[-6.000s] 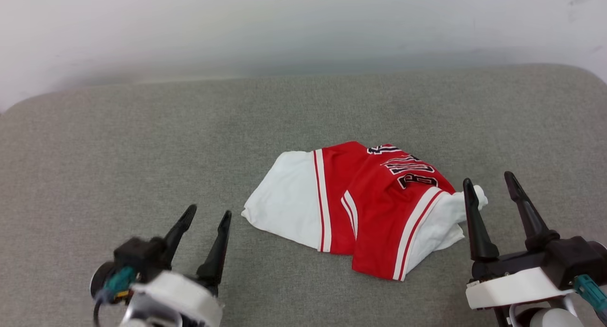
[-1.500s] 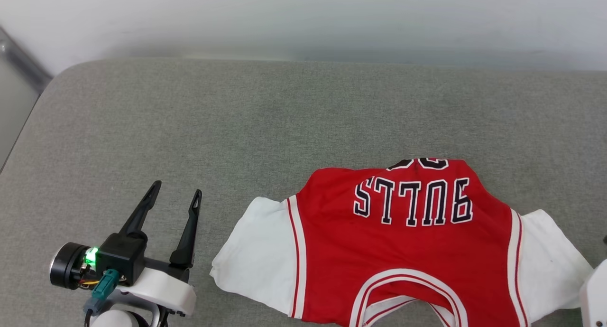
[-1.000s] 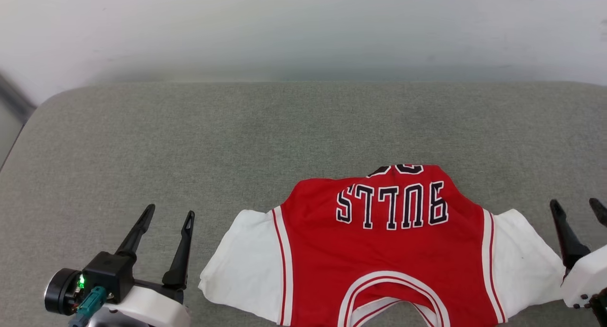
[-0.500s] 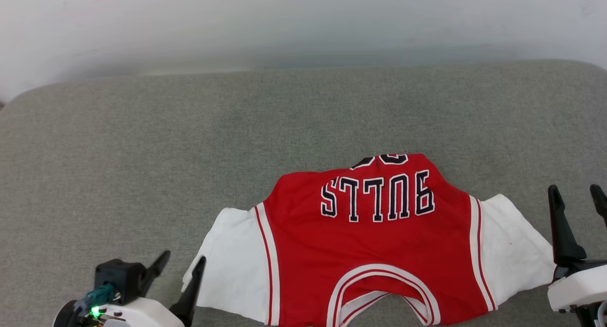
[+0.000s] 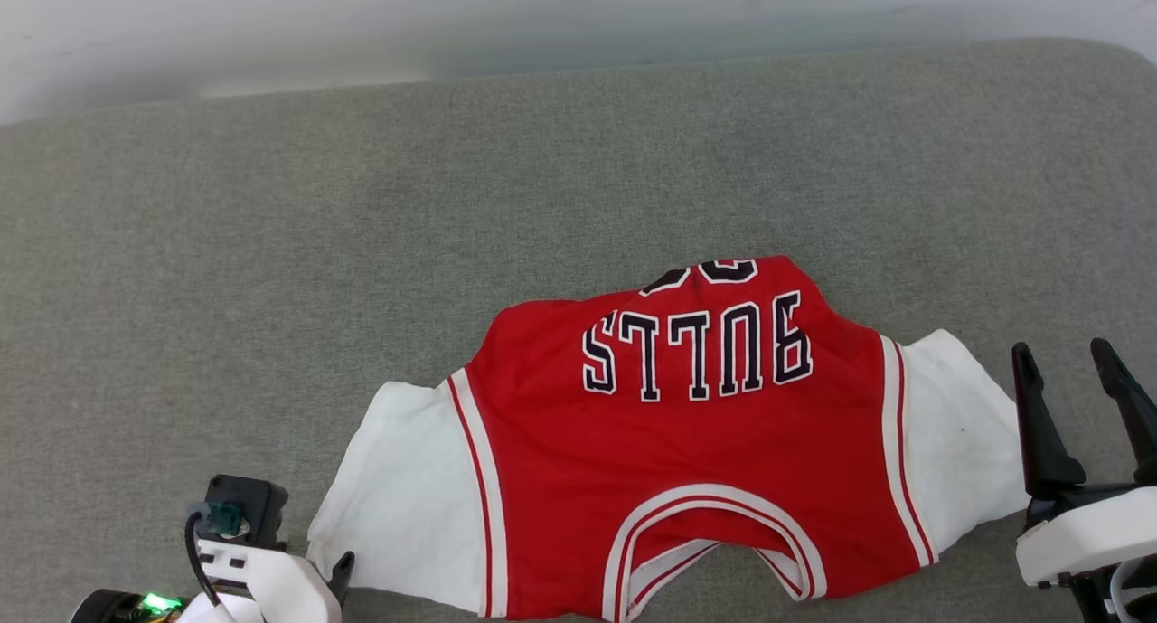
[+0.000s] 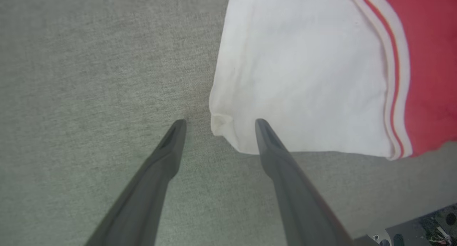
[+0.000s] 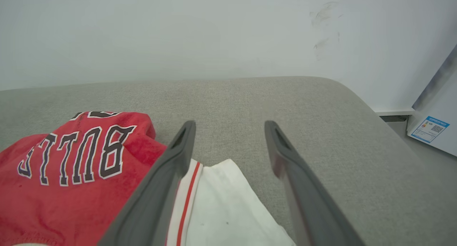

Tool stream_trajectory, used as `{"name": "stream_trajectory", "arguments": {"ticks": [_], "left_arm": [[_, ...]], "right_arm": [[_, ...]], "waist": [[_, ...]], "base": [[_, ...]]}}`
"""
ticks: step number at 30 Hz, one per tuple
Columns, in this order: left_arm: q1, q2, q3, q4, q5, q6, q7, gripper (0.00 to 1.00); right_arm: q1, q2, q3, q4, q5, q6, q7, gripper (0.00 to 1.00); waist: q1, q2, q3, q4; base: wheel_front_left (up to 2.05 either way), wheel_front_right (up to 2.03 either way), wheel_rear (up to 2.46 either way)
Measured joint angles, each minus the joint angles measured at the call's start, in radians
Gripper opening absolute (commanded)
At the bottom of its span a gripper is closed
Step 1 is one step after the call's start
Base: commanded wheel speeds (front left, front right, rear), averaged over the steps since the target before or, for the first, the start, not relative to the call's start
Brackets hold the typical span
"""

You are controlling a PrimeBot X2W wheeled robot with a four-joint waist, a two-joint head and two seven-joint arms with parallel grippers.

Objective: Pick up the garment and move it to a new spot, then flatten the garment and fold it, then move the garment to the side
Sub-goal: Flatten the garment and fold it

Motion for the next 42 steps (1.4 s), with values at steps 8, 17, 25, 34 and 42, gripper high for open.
{"name": "stream_trajectory", "arguments": {"ticks": [8, 17, 25, 34, 42], "left_arm": [[-0.023, -0.021, -0.018, 0.097, -0.033, -0.020, 0.019, 1.00], [-0.057, -0.058, -0.010, 0.176, -0.073, -0.061, -0.044, 0.00], [-0.043, -0.052, 0.046, 0.077, -0.087, -0.060, -0.138, 0.00], [0.014, -0.005, 0.076, -0.142, -0.061, -0.018, -0.136, 0.00], [0.020, 0.025, 0.044, -0.272, -0.024, -0.007, -0.084, 0.00]], "right_arm": [[-0.017, 0.001, 0.014, 0.012, 0.001, 0.000, -0.008, 1.00], [-0.018, -0.018, 0.036, 0.026, -0.012, 0.000, 0.023, 1.00], [0.054, -0.074, 0.040, 0.039, -0.008, 0.000, 0.283, 1.00], [0.077, -0.099, -0.046, 0.024, -0.039, 0.000, 0.641, 1.00], [-0.003, -0.131, -0.069, 0.151, -0.081, 0.000, 0.741, 1.00]], "waist": [[0.0000, 0.0000, 0.046, -0.014], [0.0000, 0.0000, 0.039, -0.007], [0.0000, 0.0000, -0.020, 0.006], [0.0000, 0.0000, -0.026, 0.036], [0.0000, 0.0000, 0.020, 0.089]], "base": [[0.00, 0.00, 0.00], [0.00, 0.00, 0.00], [0.00, 0.00, 0.00], [0.00, 0.00, 0.00], [0.00, 0.00, 0.00]]}}
